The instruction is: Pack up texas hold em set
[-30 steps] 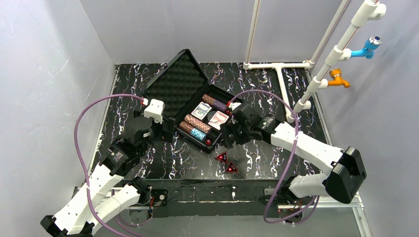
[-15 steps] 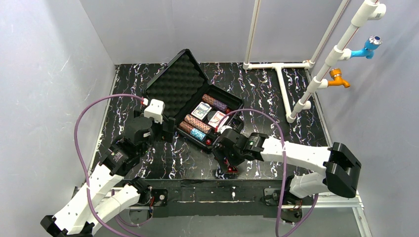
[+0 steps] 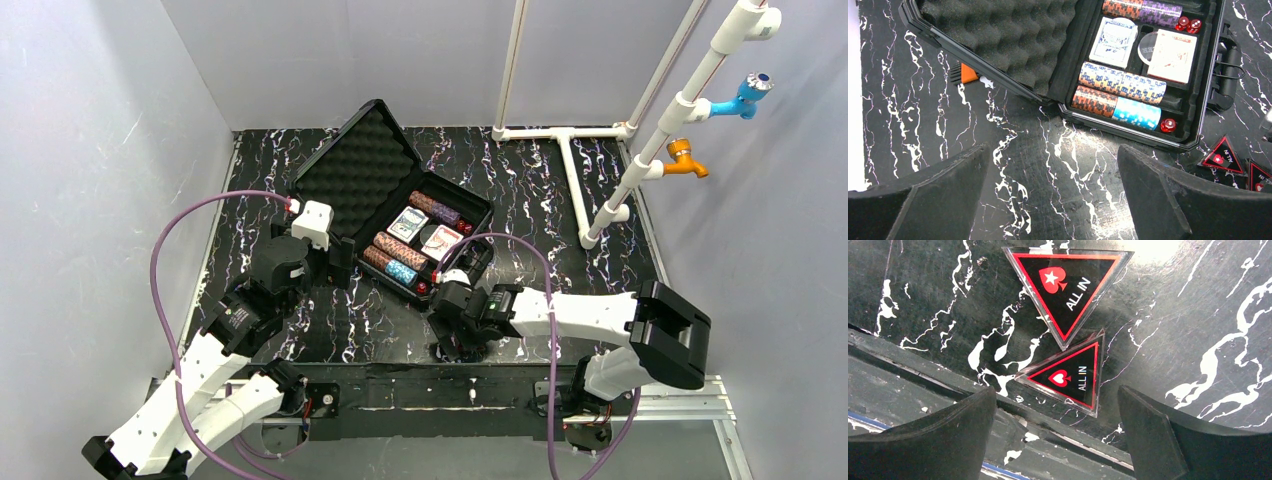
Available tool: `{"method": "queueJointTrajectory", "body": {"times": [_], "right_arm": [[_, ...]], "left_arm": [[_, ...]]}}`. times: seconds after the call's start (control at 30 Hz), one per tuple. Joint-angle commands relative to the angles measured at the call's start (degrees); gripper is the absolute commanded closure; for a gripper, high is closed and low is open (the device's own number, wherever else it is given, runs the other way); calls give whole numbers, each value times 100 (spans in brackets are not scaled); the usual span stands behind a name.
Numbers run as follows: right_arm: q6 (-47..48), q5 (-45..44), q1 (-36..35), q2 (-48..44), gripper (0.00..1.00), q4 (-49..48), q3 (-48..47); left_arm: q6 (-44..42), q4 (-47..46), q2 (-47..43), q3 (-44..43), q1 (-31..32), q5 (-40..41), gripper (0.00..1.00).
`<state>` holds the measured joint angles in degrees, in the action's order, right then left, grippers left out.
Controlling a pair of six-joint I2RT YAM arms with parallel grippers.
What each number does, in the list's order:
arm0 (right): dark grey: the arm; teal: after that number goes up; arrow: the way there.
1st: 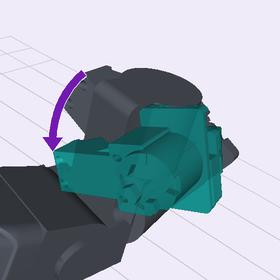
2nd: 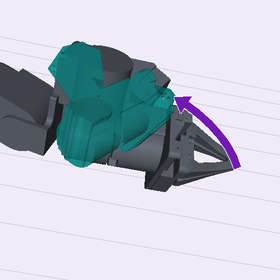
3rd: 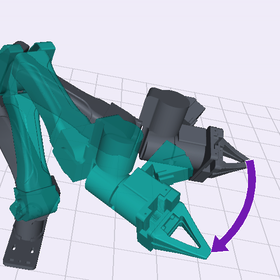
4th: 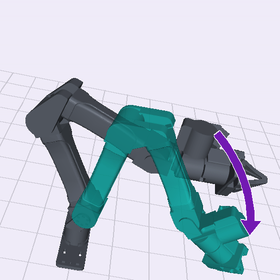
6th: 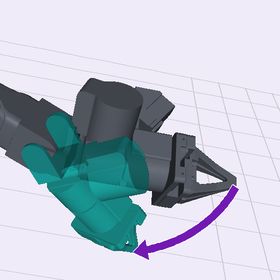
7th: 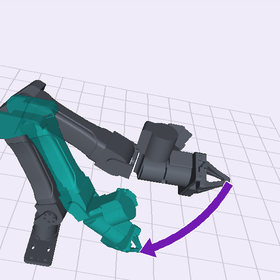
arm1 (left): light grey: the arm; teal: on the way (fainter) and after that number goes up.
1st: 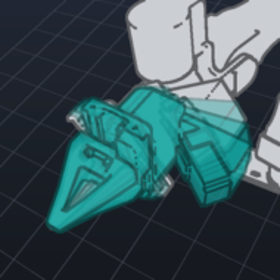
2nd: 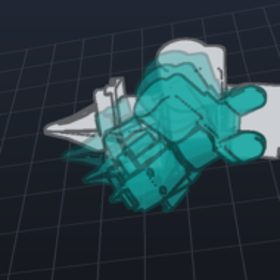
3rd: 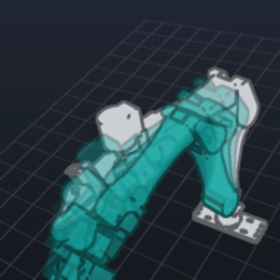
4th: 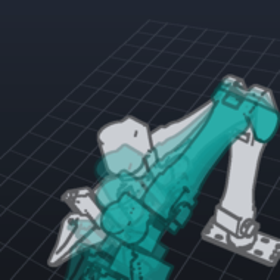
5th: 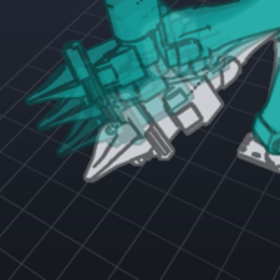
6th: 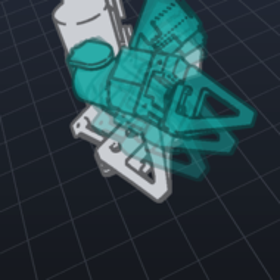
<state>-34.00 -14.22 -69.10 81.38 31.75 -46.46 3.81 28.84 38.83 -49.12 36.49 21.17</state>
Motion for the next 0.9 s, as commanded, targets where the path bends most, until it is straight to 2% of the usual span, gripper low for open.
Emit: {"method": "queueJointTrajectory", "body": {"times": [0.0,0.87], "right_arm": [[-167,-224,-75,121,3,-215,45],[-247,-513,-222,492,15,-193,-3]], "left_arm": [[-47,52,-51,-27,-28,23,1],[-47,52,-68,-18,-27,36,1]]}}
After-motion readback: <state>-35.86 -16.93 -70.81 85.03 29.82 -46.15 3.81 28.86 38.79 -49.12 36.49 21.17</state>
